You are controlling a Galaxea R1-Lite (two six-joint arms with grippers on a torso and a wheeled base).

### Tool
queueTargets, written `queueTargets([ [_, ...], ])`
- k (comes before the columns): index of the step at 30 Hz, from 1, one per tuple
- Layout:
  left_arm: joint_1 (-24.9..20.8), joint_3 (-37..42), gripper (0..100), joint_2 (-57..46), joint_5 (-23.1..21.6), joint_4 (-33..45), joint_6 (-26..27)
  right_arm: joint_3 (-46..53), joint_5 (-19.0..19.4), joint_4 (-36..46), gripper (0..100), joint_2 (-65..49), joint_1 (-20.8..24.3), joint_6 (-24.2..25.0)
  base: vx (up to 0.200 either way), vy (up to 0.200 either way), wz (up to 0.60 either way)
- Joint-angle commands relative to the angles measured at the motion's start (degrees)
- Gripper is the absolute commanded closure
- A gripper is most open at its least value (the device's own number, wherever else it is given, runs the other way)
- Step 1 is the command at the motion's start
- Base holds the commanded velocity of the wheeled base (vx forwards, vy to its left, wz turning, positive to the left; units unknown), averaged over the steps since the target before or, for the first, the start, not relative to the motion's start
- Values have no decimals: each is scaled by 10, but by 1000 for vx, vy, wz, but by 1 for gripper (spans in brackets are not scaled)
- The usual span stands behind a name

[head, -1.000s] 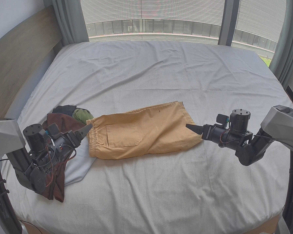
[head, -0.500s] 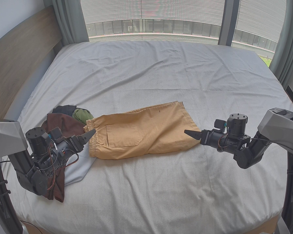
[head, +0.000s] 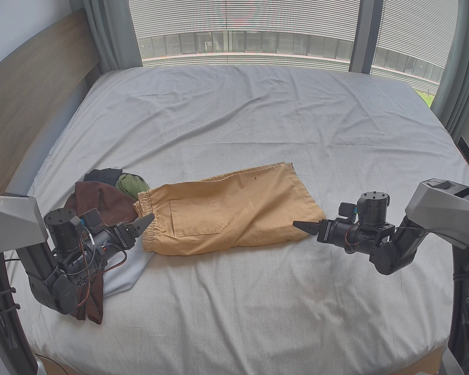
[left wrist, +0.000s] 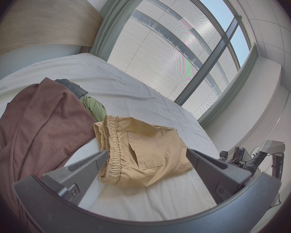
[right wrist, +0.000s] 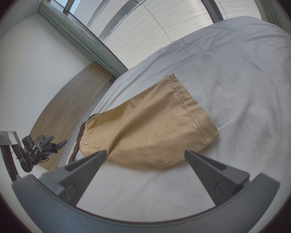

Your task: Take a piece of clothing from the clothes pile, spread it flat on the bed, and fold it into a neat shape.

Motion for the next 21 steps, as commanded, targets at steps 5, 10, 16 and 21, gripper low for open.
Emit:
queueTargets([
  [5, 2, -1, 0, 5, 1, 0, 0, -23, -4, 7, 0, 47, -1, 1, 0, 0, 0],
  [10, 2, -1, 0, 7, 1, 0, 1, -32, -5, 8, 0, 61, 0, 1, 0, 0, 0],
  [16, 2, -1, 0, 8, 1, 0, 0, -45, -16, 5, 0, 76, 3, 2, 0, 0, 0],
  [21, 3, -1, 0, 7, 1, 0, 0, -68, -44, 2, 0, 102, 16, 2, 0, 0, 0],
])
